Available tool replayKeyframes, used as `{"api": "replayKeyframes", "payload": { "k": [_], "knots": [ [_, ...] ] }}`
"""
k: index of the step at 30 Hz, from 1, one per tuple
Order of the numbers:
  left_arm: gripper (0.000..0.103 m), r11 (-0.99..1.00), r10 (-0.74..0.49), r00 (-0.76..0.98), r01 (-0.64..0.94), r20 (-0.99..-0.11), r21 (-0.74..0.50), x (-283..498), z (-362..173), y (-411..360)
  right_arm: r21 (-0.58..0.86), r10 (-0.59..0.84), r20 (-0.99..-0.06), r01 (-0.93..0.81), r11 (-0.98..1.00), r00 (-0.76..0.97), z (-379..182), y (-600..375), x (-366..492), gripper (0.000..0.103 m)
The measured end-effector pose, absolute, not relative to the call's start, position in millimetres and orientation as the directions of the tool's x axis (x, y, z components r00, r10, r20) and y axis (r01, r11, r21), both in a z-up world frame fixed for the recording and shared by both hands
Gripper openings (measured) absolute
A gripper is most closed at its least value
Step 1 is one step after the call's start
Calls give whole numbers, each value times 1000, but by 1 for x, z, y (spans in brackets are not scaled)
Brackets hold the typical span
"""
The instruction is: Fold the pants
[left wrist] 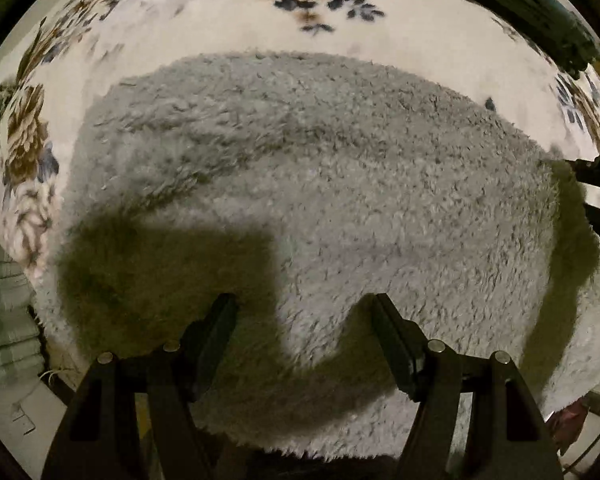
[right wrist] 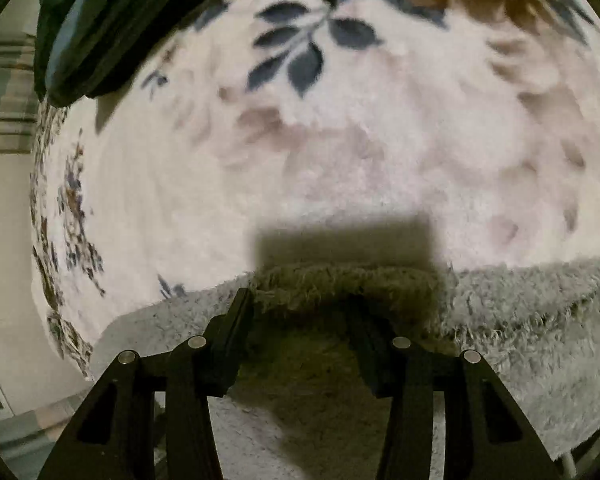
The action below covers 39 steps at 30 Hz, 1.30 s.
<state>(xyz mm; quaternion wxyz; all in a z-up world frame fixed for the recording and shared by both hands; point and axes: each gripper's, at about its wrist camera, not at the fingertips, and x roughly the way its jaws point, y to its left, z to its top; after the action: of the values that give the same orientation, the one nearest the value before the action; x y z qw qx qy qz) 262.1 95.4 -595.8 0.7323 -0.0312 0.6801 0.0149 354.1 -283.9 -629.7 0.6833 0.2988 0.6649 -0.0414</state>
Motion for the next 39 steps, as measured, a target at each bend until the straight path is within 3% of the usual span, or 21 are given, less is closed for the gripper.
{"api": "replayKeyframes", "payload": {
  "k": [1, 3, 4, 5, 9, 13, 17, 20, 24, 28, 30, 32, 35, 39],
  "knots": [
    [68, 997, -26, 78, -66, -997, -31, 260, -591, 96, 367, 352, -928, 450, 814, 120, -624, -288, 351, 51],
    [68, 997, -43, 89, -65, -995, -49, 256, -578, 94, 409, 371, -912, 452, 793, 175, -606, -298, 333, 66],
    [68, 996, -60, 100, -55, -993, -66, 254, -568, 89, 439, 381, -898, 455, 775, 219, -594, -306, 318, 79],
    [68, 996, -71, 113, -38, -991, -76, 251, -558, 82, 474, 389, -880, 457, 753, 271, -580, -321, 300, 83],
    [68, 991, -119, 133, 81, -984, -109, 239, -530, 30, 534, 342, -843, 559, 634, 416, -546, -399, 197, 83],
    [68, 972, -150, 92, 196, -984, -130, 231, -536, -38, 484, 162, -869, 735, 474, 468, -547, -487, 82, 83],
    [68, 950, -184, 30, 263, -982, -170, 219, -554, -114, 461, 27, -881, 847, 263, 472, -575, -587, -18, 83],
    [68, 940, -185, -12, 290, -983, -181, 218, -577, -160, 535, 13, -843, 838, 109, 537, -612, -648, -67, 83],
    [69, 940, -108, -49, 321, -993, -118, 221, -611, -192, 661, 41, -749, 750, -29, 662, -664, -706, -91, 87],
    [87, 944, -93, -51, 312, -994, -105, 230, -624, -203, 731, 59, -680, 682, -25, 731, -679, -730, -86, 87],
    [103, 941, -108, -78, 315, -991, -127, 235, -632, -212, 761, 51, -647, 649, -9, 760, -678, -737, -85, 86],
    [103, 941, -69, -84, 324, -994, -93, 243, -642, -230, 799, 17, -601, 601, 1, 799, -670, -741, -84, 67],
    [103, 955, -33, -87, 291, -996, -57, 248, -650, -247, 846, -5, -533, 533, 17, 846, -657, -740, -81, 66],
    [103, 966, -14, -77, 257, -997, -33, 254, -657, -265, 772, -20, -635, 636, 21, 772, -669, -749, -85, 68]
  ]
}}
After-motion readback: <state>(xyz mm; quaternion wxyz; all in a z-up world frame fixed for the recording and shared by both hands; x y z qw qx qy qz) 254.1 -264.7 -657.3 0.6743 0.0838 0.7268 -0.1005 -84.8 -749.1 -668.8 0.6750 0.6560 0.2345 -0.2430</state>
